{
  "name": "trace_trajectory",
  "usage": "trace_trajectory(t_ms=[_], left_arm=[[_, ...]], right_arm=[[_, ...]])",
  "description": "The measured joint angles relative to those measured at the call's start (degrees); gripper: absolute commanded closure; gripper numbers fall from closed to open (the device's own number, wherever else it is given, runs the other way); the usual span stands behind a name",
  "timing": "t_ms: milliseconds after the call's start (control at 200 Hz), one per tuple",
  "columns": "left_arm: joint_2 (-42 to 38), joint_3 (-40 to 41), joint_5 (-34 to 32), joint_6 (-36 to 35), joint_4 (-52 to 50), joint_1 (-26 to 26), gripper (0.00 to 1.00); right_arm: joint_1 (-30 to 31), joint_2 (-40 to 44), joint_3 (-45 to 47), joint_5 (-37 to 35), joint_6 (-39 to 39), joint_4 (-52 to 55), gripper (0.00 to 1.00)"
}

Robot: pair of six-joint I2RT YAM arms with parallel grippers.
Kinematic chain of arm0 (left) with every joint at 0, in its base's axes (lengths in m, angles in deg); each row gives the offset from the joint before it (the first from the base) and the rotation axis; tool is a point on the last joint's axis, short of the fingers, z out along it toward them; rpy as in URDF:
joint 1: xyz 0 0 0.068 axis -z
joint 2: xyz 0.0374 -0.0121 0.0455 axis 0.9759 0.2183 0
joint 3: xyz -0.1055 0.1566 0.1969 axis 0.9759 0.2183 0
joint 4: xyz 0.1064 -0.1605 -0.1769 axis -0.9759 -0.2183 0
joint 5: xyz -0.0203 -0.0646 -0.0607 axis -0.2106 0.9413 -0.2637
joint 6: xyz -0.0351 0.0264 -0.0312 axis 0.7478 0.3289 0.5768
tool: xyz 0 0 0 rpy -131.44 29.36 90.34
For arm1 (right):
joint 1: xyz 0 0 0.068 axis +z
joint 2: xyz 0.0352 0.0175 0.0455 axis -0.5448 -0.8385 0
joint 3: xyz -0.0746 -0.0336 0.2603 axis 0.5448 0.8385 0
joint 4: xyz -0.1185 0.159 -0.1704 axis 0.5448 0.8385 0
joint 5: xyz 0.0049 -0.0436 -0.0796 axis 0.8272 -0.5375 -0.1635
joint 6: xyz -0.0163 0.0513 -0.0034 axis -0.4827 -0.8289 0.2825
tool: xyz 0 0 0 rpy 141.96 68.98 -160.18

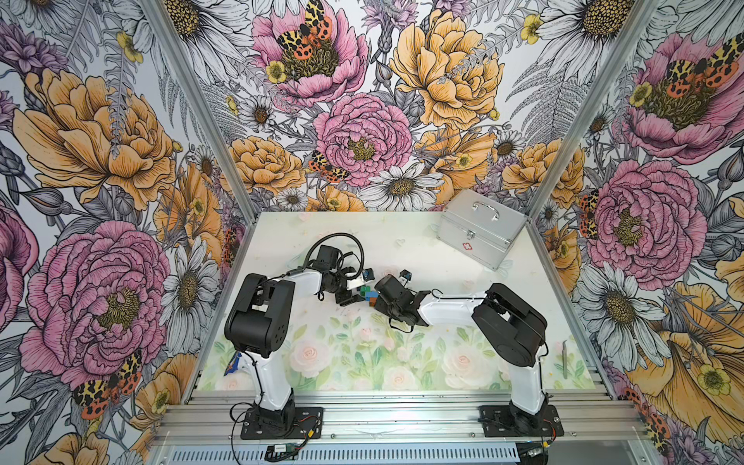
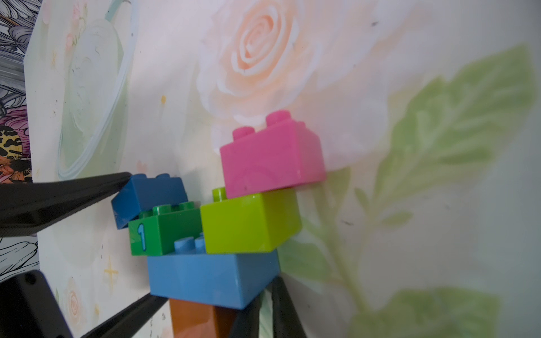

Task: Assemble the letter v with lego
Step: Assemble the lego brick with the lego brick.

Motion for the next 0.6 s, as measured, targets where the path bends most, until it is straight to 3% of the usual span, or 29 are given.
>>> trace_trajectory(t_ms=[595], left_arm=[[0.13,-2.51,2.45,-2.58,-4.50,-1.22,0.32]], right_arm=[[-1.22,-0.02,-0.11,2.62,3.17,-0.22,0.87]])
